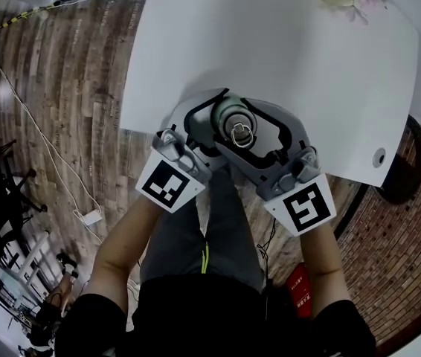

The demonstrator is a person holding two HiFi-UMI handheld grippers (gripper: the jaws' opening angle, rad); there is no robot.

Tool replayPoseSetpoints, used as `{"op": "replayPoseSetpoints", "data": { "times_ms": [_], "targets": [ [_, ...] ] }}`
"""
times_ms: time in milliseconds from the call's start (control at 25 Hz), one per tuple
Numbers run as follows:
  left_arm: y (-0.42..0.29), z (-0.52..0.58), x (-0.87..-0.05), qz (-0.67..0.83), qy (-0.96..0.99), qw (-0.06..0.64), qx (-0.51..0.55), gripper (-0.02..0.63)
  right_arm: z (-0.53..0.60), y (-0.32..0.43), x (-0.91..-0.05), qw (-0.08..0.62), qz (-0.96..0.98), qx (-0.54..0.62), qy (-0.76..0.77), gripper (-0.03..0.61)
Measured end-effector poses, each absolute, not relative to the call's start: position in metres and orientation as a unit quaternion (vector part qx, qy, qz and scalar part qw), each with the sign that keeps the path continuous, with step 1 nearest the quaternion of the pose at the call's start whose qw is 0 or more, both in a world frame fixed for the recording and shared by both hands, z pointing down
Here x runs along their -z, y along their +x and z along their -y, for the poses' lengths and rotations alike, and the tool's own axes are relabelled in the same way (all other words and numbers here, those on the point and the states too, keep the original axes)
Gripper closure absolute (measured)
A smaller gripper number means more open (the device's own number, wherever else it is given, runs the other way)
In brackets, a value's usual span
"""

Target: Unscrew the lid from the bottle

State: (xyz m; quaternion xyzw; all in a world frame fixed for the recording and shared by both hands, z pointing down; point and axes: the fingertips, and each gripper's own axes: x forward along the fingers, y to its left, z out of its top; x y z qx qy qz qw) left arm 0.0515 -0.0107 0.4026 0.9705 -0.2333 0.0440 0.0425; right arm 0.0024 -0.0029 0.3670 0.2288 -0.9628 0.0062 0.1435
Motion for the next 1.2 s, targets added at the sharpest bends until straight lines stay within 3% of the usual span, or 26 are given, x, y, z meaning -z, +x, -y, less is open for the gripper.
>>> {"op": "replayPoseSetpoints", "data": {
  "times_ms": [200, 360, 920, 1200],
  "targets": [
    [0.050, 0.009, -0.401, 0.232, 0.971, 0.040, -0.044, 0.258, -0.006, -0.003, -0.366, 0.167, 0.984, 0.002, 0.064, 0.310],
    [0.051, 0.009, -0.403, 0.231, 0.971, 0.043, -0.046, 0.258, -0.005, -0.004, -0.366, 0.172, 0.985, -0.016, 0.019, 0.310],
    [0.052, 0.010, -0.402, 0.223, 0.973, 0.039, -0.044, 0.258, -0.005, 0.002, -0.368, 0.146, 0.986, -0.044, 0.067, 0.276],
    [0.053, 0.010, -0.399, 0.221, 0.974, 0.041, -0.040, 0.258, -0.006, 0.020, -0.355, 0.073, 0.961, -0.082, 0.252, 0.276]
  ]
}}
